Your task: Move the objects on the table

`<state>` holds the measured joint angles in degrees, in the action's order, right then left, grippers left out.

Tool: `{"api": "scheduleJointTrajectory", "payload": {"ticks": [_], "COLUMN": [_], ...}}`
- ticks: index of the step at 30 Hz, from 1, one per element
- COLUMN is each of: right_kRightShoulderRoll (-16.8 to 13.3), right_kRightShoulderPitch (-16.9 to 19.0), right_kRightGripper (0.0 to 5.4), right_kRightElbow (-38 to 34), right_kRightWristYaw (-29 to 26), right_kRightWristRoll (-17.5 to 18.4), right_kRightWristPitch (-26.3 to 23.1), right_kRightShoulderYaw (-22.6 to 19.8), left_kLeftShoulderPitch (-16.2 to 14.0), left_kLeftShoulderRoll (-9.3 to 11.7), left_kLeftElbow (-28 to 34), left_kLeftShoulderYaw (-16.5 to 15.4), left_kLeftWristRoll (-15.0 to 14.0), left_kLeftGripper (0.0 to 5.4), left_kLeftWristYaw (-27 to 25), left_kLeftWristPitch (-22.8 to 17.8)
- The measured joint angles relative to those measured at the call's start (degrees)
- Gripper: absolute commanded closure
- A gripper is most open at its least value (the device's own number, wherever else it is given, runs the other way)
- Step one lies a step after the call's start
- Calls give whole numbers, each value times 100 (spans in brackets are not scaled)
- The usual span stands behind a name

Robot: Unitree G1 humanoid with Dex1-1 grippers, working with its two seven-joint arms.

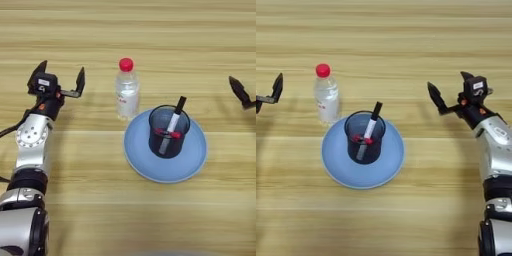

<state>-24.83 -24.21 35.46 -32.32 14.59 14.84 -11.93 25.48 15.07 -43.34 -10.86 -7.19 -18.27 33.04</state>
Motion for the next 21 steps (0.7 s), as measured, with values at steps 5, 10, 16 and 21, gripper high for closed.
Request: {"api": "scheduleJointTrajectory", "payload": {"ticks": [5, 10, 16, 21], "right_kRightShoulderRoll": [28, 204, 411, 685], "right_kRightShoulderPitch": [-24, -35, -35, -36], "right_kRightGripper": [4, 4, 4, 4], "right_kRightElbow": [101, 213, 371, 597], "right_kRightWristYaw": [327, 819, 1449, 1938], "right_kRightWristRoll": [-170, -333, -606, -657], "right_kRightWristPitch": [189, 589, 1125, 1501], "right_kRightShoulderYaw": [-1, -11, -6, -43], "left_kLeftShoulderPitch": [-45, -105, -123, -137], "left_kLeftShoulderRoll": [-33, -60, -75, -80], "left_kLeftElbow": [76, 146, 186, 231], "left_kLeftShoulderYaw": [-1, 0, 0, 0], "left_kLeftWristRoll": [-17, -32, -33, -33], "left_kLeftGripper": [0, 0, 0, 0], "left_kLeftWristYaw": [-70, -94, -96, -94], "left_kLeftWristPitch": [0, -1, -2, -3]}}
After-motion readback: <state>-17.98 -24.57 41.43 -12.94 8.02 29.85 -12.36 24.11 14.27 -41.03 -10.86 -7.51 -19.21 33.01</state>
